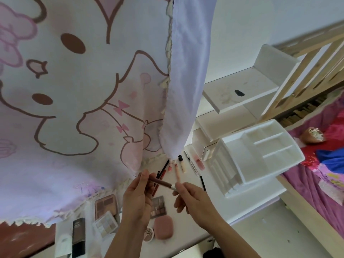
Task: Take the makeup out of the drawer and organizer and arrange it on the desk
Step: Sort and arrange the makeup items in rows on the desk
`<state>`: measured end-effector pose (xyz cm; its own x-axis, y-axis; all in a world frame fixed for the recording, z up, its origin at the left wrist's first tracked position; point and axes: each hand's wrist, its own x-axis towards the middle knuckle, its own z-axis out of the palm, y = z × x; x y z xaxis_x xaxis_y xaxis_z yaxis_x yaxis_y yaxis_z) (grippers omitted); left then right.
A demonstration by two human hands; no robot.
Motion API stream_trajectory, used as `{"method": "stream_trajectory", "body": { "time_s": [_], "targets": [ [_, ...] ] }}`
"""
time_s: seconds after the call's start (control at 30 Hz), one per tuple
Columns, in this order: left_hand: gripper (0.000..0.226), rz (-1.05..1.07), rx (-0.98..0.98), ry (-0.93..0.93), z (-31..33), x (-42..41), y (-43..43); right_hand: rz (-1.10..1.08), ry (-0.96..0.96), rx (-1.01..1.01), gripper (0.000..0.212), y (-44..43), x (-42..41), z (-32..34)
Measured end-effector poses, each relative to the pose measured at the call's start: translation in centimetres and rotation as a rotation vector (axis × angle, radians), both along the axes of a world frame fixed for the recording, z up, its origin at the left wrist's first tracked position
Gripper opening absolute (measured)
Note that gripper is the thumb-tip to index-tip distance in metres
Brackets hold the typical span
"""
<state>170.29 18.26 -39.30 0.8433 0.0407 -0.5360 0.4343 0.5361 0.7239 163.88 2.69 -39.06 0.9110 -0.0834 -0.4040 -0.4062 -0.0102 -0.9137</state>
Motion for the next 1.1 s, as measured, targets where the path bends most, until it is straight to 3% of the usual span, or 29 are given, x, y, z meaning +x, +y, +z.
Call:
{"method": "stream_trajectory", "body": {
  "time_s": [0.07,0.3,0.4,0.47,0.63,0.73,0.87,1.1],
  "targets": [
    [0.016,0.010,0.002,-0.005,0.3,0.0,0.1,0.009,-0.027,0.053,0.016,-0.1,-0.2,-0.1],
    [0.018,0.019,0.009,-0.008,0.7,-0.1,0.2,0.067,0.084,0.084,0.042,-0.3,0.1,0.9],
    [0.016,0.018,0.024,-0.016,0.7,-0.1,0.3,0.048,0.044,0.085,0.013,-0.5,-0.1,0.5],
    [0.014,0.020,0.028,-0.025,0.7,-0.1,0.4,0.056,0.044,0.104,0.030,-0.5,-0.2,0.5],
    [0.012,0.012,0.036,-0.032,0.7,0.0,0.4,0.080,0.093,0.088,0.035,-0.5,0.1,0.7],
    [0.013,0.022,0.037,-0.037,0.9,0.2,0.5,0.072,0.054,0.064,0.013,-0.7,0.0,0.4],
    [0.016,0.029,0.031,-0.026,0.8,0.3,0.8,0.078,0.053,0.063,0.039,-0.8,0.1,0.2],
    [0.011,0.015,0.071,-0.007,-0.1,0.8,0.6,0.075,0.048,-0.030,0.012,-1.0,0.3,-0.9]
  ]
}}
